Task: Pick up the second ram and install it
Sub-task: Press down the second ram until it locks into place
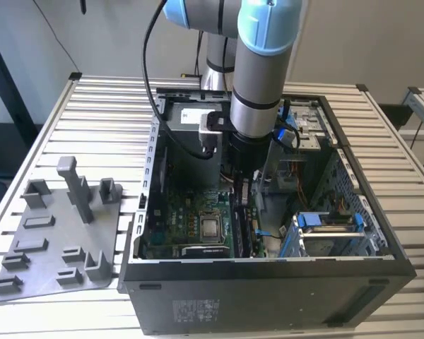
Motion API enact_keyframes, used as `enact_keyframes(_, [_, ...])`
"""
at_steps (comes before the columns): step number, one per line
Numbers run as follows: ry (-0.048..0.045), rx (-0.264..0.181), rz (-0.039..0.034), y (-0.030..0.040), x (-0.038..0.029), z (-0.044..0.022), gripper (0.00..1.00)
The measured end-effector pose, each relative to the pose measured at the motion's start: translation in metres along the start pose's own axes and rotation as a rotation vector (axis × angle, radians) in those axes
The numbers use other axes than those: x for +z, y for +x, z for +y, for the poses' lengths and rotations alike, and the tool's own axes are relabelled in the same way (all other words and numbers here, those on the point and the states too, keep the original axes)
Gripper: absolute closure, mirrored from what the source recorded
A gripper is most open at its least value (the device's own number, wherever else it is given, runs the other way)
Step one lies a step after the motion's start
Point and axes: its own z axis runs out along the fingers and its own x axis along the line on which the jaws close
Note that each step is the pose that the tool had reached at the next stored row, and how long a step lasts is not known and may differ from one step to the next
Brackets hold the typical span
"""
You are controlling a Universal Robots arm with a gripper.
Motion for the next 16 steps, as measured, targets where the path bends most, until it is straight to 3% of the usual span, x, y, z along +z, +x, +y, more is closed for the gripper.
enact_keyframes(9, [-0.0204,-0.017,0.0023,0.0011,0.0006,-0.0066,0.89])
enact_keyframes(16, [-0.0207,-0.017,0.0043,0.0012,0.0124,-0.0068,0.89])
